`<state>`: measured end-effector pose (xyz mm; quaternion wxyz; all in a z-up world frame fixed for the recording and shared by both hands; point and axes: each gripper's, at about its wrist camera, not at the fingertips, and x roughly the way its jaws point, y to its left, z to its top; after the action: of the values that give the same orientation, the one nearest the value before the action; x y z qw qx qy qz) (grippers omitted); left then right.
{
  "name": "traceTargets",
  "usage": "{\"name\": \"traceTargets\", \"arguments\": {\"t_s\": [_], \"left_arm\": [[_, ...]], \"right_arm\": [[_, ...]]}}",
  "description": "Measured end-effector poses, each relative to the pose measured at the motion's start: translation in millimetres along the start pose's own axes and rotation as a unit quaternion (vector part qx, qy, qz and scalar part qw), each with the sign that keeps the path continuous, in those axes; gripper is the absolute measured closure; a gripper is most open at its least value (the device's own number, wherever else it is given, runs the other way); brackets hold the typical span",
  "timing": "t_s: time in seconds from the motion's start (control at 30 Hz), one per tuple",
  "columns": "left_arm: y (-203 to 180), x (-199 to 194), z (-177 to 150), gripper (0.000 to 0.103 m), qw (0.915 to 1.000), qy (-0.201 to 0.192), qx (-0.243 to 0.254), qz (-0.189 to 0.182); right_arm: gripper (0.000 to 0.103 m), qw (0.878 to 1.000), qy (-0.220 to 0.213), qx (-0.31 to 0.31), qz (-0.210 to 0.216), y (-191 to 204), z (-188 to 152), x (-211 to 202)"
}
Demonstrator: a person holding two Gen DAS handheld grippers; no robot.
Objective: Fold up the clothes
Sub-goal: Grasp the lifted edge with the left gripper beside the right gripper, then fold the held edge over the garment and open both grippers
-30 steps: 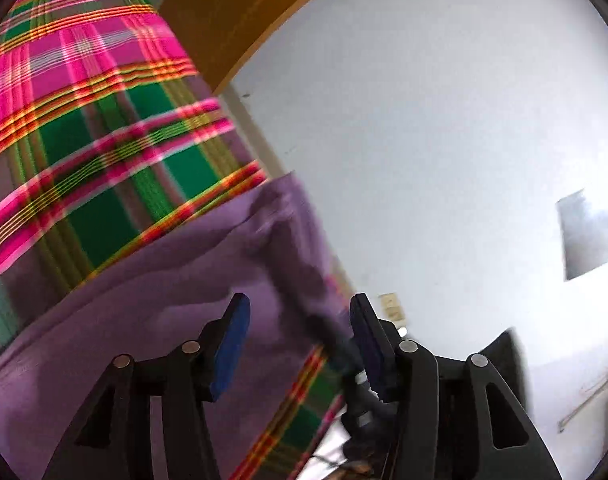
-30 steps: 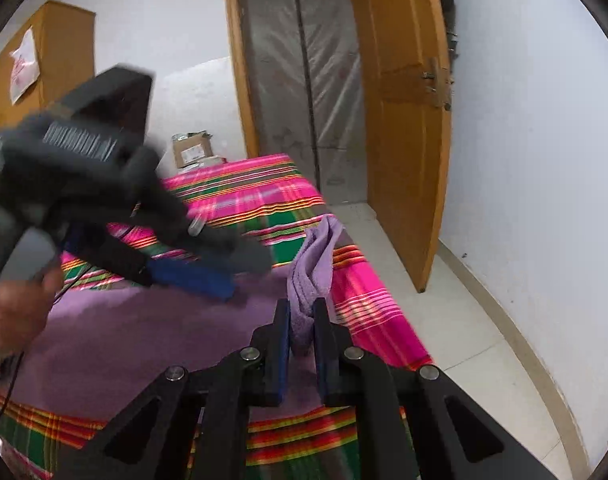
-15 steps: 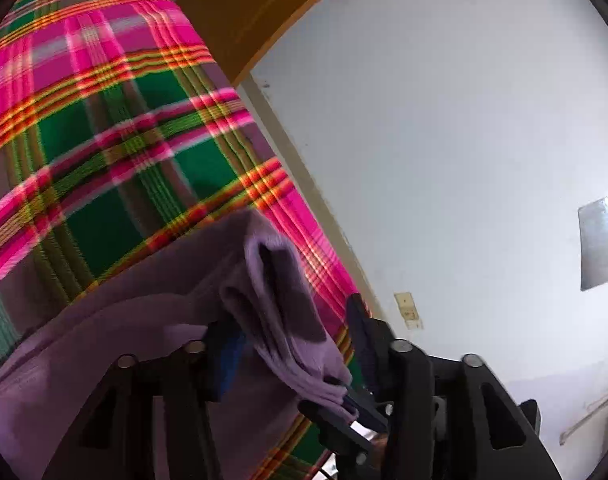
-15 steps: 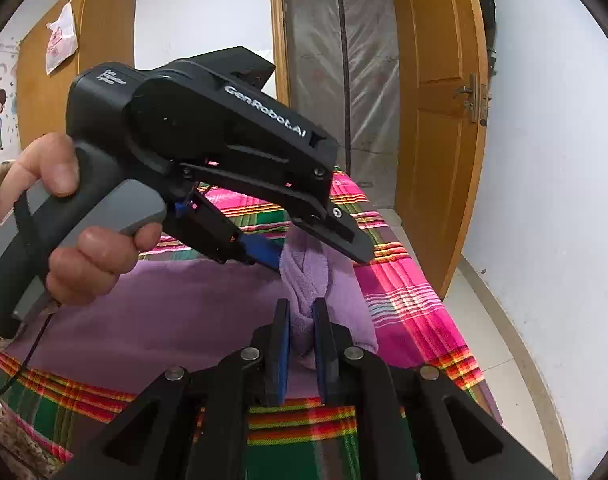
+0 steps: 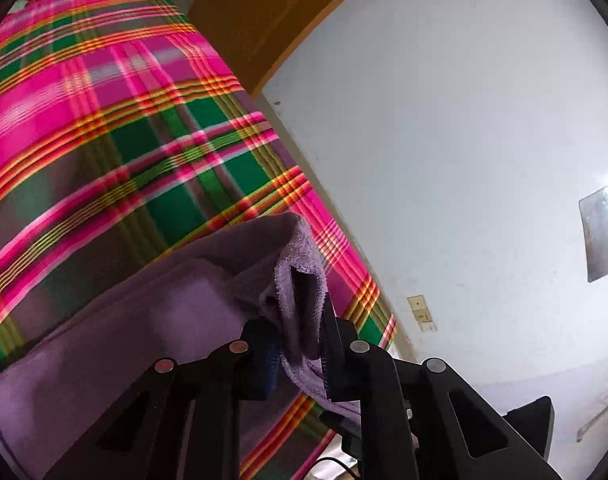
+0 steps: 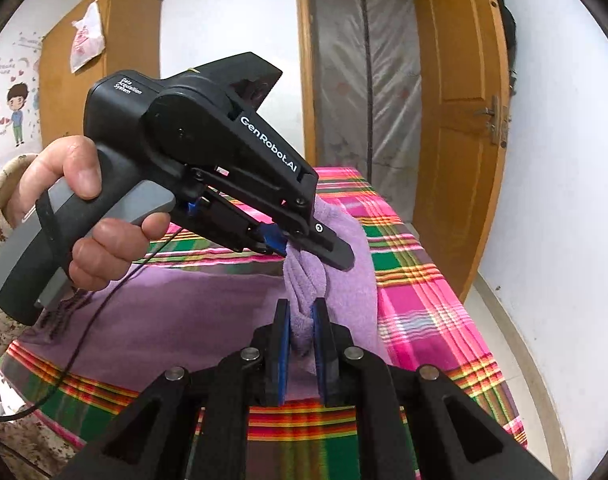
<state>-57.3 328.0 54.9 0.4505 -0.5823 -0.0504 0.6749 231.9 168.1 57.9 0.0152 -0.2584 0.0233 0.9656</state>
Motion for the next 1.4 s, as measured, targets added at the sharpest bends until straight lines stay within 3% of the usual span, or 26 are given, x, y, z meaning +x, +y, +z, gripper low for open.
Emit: {"name": "traceTargets", "arguments": {"t_s": [0.3,0.77,1.13,1.4], "left_arm": [[10.9,-44.9,-25.5,0.086,0.9992,-0.019,0.000,0.035],[52.6,-93.1,-64.5,0.086,0.9961,-0.043,-0.021,0.074],[86.9,-101.9,-82.8,0.086,0.9935,-0.037,-0.050,0.095],[111.9,-89.5,-91.1,0.086,0.9905,-0.020,-0.070,0.117]], "right_arm": [[0.092,0.999,-0.013,-0.030,0.037,41.6,15.1,-5.2],[0.092,0.993,-0.007,-0.060,0.101,103.0,8.3,-13.2],[0.092,0.989,0.018,-0.070,0.132,140.1,-2.0,-2.5],[0.092,0.984,0.059,-0.070,0.155,151.1,-18.3,16.5]]}}
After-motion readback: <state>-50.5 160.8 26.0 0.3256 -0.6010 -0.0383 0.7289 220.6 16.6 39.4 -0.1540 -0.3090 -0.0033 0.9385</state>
